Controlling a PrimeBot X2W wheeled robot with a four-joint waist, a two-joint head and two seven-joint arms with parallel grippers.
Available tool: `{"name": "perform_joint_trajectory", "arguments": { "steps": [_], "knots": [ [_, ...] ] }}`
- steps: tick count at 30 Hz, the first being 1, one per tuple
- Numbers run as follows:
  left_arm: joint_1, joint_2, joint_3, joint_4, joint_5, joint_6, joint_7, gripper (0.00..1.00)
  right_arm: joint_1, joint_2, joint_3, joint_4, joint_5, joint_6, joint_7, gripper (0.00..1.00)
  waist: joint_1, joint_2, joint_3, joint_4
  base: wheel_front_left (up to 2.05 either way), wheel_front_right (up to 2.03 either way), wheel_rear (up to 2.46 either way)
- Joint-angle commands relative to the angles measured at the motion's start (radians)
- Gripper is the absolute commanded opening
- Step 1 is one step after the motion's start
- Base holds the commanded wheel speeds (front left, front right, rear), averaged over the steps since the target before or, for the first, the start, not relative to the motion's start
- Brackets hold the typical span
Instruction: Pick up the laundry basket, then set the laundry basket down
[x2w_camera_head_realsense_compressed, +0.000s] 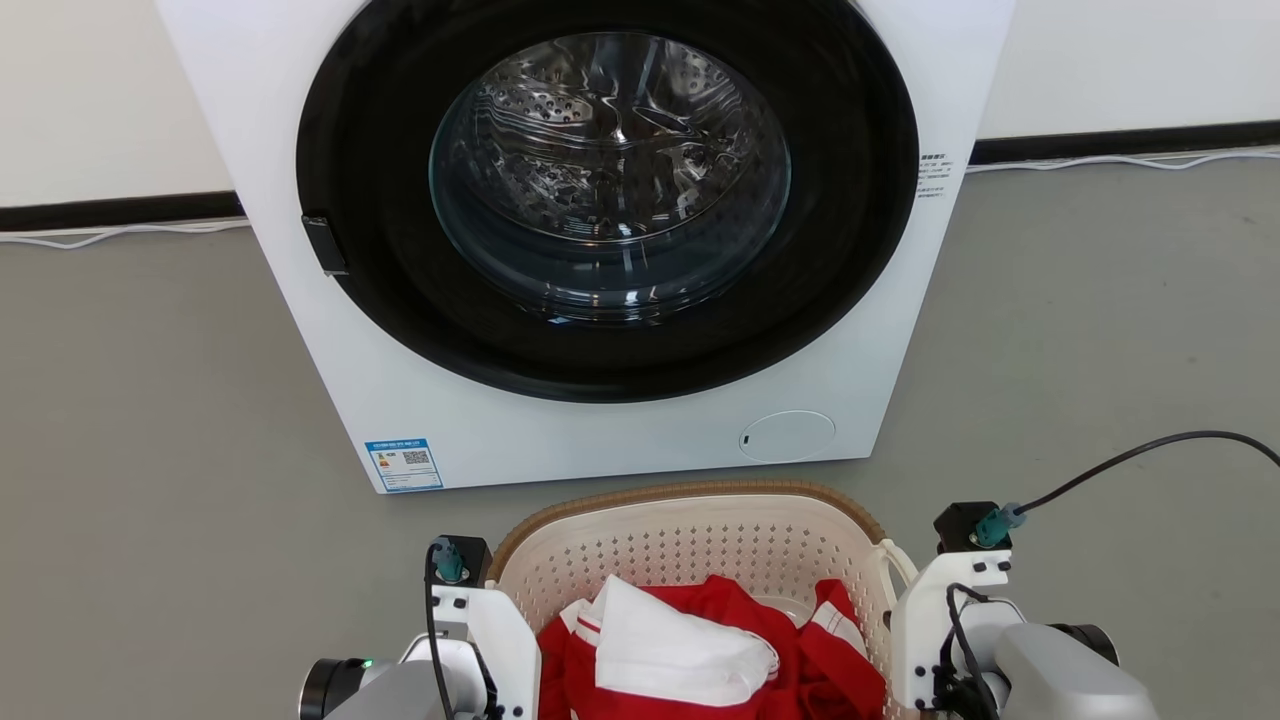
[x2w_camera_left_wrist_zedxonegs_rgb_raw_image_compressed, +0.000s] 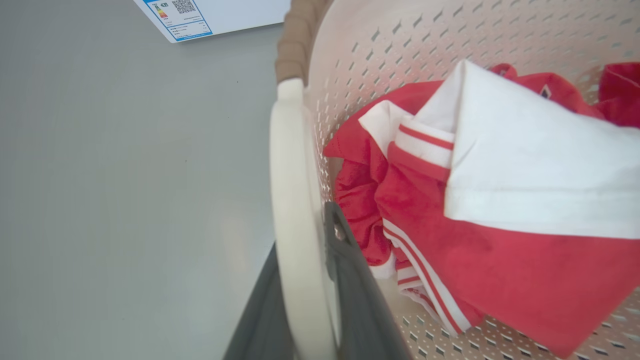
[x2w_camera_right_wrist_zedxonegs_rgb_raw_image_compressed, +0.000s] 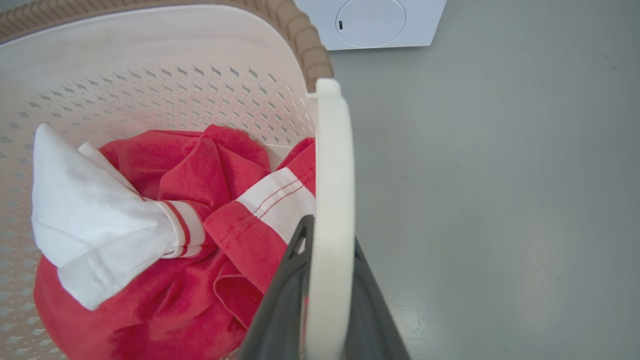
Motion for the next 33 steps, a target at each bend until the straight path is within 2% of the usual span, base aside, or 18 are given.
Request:
{"name": "perform_joint_trajectory", "arguments": {
  "steps": [1, 22, 33],
  "knots": [
    [-0.036, -0.002, 0.007, -0.012, 0.01, -0.015, -0.005, 0.0, -0.012, 0.019, 0.007, -0.02, -0.007, 0.007, -0.02, 0.0, 0.0, -0.0001, 0.0, 0.001, 0.0, 0.0, 0.0],
    [-0.046, -0.002, 0.007, -0.014, 0.012, -0.008, -0.016, 0.0, -0.019, 0.019, 0.008, -0.02, -0.006, 0.007, -0.034, 0.0, 0.0, -0.0001, 0.031, 0.008, 0.0, 0.0, 0.0],
    [-0.086, -0.002, 0.007, -0.014, 0.025, 0.009, -0.029, 0.0, -0.068, 0.019, 0.021, -0.025, 0.021, 0.007, -0.087, 0.0, 0.0, -0.0001, 0.119, 0.013, 0.0, 0.0, 0.0]
  ]
}}
